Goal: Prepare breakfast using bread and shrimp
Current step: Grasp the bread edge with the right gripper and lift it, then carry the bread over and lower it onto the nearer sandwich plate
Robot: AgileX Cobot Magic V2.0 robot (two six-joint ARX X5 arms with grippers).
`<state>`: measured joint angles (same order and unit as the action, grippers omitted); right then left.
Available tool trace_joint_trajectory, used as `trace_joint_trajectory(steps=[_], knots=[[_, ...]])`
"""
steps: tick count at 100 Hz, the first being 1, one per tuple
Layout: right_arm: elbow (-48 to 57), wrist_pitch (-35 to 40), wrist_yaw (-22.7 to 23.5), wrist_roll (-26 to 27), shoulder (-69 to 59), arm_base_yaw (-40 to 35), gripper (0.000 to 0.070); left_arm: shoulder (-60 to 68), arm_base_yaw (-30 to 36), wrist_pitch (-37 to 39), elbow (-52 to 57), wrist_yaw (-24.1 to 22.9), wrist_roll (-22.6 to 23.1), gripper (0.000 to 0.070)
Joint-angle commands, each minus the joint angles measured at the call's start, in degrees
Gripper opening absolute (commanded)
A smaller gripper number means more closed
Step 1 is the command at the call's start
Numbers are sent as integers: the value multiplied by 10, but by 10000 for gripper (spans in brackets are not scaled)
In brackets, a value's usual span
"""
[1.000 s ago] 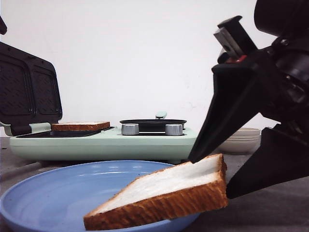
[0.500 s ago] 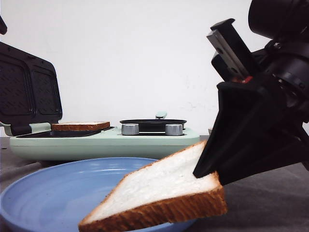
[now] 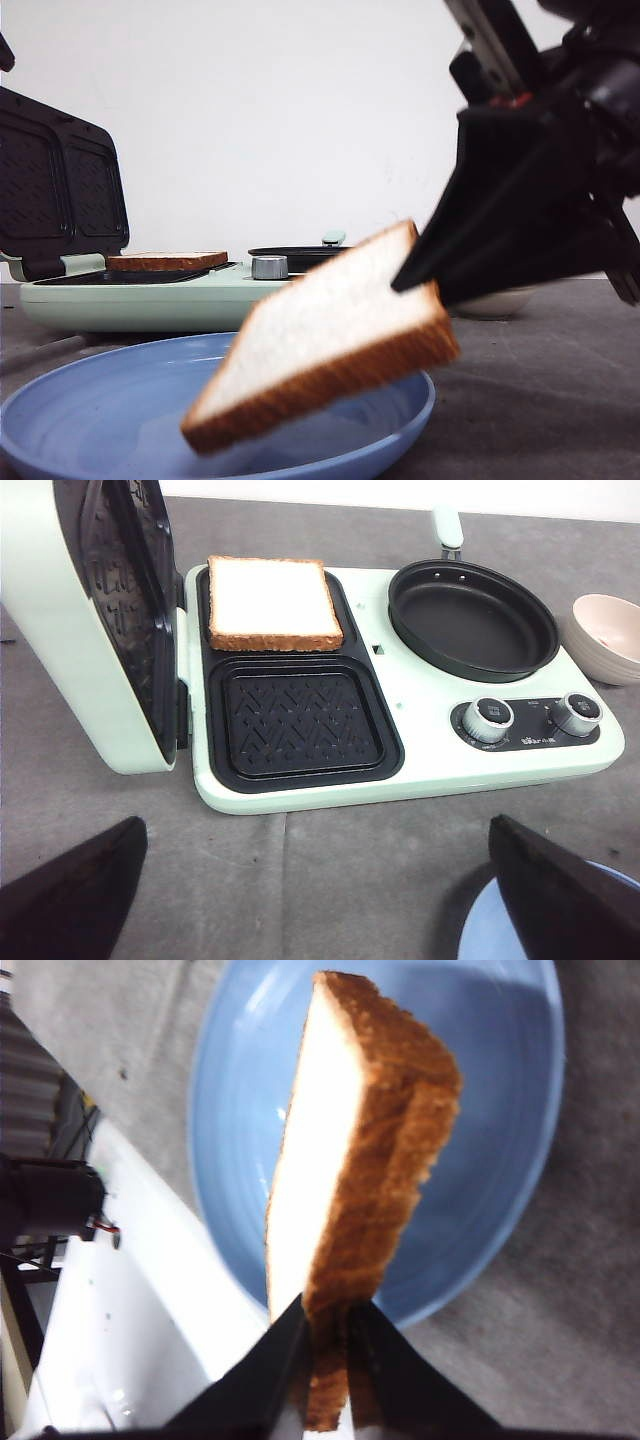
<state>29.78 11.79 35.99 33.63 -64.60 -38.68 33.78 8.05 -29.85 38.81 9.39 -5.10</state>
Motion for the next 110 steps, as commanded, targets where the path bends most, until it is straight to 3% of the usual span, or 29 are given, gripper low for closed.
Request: trace_joint_trajectory(steps=[1, 20, 52, 110], knots=[[3, -19, 2, 18, 3, -5, 0, 2, 1, 7, 2, 3, -1, 700], [23, -63, 29, 53, 11, -5, 0, 2, 1, 7, 2, 3, -1, 700], [136, -55, 39, 49, -10, 23, 0, 0, 1, 7, 2, 3, -1, 700], [407, -47, 113, 17, -276, 48, 0, -24, 1, 8, 2, -6, -1, 700]])
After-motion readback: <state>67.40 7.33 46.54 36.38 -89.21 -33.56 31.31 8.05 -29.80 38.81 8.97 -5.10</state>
